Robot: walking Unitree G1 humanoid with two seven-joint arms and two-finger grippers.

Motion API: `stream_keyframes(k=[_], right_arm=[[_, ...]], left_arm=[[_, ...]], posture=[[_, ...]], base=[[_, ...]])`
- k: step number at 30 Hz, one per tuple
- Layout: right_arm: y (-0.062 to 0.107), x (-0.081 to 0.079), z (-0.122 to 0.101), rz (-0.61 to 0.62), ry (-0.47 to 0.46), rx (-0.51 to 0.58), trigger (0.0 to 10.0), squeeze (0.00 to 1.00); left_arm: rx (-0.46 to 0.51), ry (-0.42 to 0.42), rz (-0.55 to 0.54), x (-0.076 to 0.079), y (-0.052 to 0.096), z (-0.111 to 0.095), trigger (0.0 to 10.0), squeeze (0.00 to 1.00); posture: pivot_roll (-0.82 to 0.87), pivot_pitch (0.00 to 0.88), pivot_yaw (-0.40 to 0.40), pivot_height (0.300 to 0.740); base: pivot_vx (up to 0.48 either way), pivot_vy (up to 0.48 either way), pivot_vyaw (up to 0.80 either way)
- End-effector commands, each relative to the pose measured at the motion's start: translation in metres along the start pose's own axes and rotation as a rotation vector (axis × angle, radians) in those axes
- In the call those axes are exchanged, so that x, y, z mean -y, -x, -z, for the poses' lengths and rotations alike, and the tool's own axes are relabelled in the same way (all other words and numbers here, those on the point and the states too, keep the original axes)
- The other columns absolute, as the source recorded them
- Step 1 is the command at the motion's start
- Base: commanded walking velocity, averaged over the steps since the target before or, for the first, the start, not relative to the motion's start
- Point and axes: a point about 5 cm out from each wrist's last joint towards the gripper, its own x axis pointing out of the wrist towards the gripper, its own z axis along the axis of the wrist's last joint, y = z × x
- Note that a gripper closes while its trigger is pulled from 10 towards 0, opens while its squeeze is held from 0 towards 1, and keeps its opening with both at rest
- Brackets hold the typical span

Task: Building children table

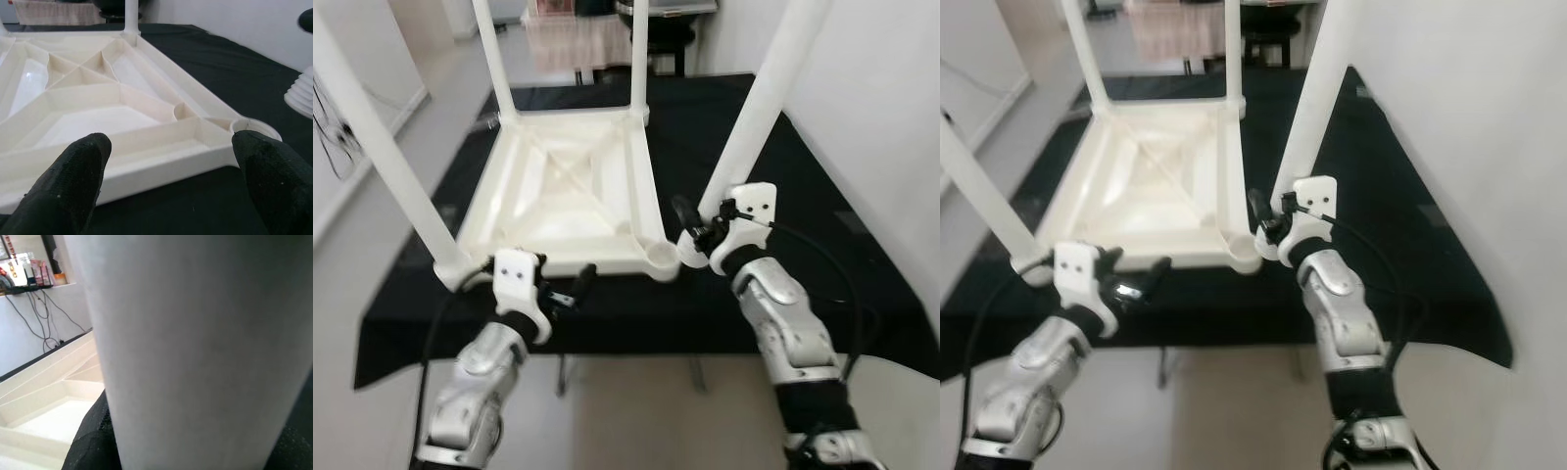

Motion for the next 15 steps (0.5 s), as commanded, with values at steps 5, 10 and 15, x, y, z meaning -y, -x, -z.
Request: stream_keyframes(k=[5, 10, 15], right_arm=[[0.000, -0.007, -0.008, -0.077, -0.019, 0.037, 10.0, 0.00], [0.000, -0.008, -0.010, -0.105, -0.019, 0.048, 10.0, 0.00], [0.002, -0.011, -0.011, -0.132, -0.021, 0.056, 10.0, 0.00]], left_arm=[[-0.016, -0.016, 0.046, 0.008, 0.004, 0.006, 10.0, 0.00], [-0.041, -0.036, 0.056, 0.011, 0.006, 0.011, 10.0, 0.00], [-0.046, -0.043, 0.066, 0.013, 0.007, 0.012, 10.0, 0.00]], posture=[[0.03, 0.069, 0.032, 0.740], [0.03, 0.069, 0.032, 0.740], [0.03, 0.073, 0.031, 0.740]], base=[[0.000, 0.000, 0.00], [0.000, 0.000, 0.00], [0.000, 0.000, 0.00]])
